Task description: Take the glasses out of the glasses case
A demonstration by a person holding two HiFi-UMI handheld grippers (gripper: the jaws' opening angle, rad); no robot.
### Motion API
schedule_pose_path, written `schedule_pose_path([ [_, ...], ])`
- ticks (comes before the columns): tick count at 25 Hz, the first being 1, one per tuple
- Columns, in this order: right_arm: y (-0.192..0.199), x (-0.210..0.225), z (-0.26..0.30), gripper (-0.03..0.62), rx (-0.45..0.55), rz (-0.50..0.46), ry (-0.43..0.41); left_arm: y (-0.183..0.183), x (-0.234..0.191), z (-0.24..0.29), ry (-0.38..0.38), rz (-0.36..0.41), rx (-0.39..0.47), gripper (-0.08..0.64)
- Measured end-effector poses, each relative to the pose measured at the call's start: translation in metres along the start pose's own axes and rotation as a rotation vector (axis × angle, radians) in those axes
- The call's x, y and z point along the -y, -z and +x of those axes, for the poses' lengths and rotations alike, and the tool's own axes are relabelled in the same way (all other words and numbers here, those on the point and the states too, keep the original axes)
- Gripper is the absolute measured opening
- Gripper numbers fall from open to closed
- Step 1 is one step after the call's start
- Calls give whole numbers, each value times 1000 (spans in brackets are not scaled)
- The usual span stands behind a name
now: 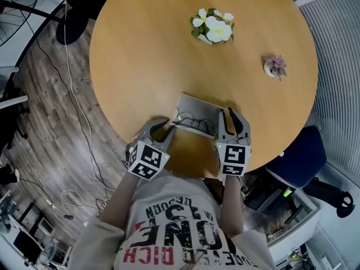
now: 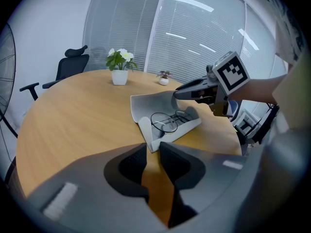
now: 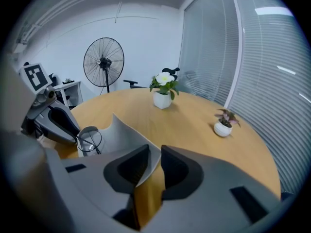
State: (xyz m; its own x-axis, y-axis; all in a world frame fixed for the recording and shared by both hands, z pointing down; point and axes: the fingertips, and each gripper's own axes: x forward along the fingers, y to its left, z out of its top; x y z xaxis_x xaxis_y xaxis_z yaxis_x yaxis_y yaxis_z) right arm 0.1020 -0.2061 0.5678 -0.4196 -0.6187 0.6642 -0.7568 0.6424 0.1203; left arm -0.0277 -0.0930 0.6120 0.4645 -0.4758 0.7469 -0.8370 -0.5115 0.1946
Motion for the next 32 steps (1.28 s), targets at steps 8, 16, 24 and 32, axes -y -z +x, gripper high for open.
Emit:
schedule_pose_path([
  [8, 2, 2, 5, 93, -10, 21, 6, 0, 0, 0, 5, 5, -3, 95],
  [16, 0, 2, 1, 94, 4, 50, 1, 0, 0, 0, 8, 0, -2, 95],
  [24, -11, -1, -16, 94, 48, 79, 6, -1, -1, 0, 11, -16, 6, 95],
  [32, -26, -2, -51, 92, 139, 164, 28, -1, -2, -3, -12, -2, 14, 95],
])
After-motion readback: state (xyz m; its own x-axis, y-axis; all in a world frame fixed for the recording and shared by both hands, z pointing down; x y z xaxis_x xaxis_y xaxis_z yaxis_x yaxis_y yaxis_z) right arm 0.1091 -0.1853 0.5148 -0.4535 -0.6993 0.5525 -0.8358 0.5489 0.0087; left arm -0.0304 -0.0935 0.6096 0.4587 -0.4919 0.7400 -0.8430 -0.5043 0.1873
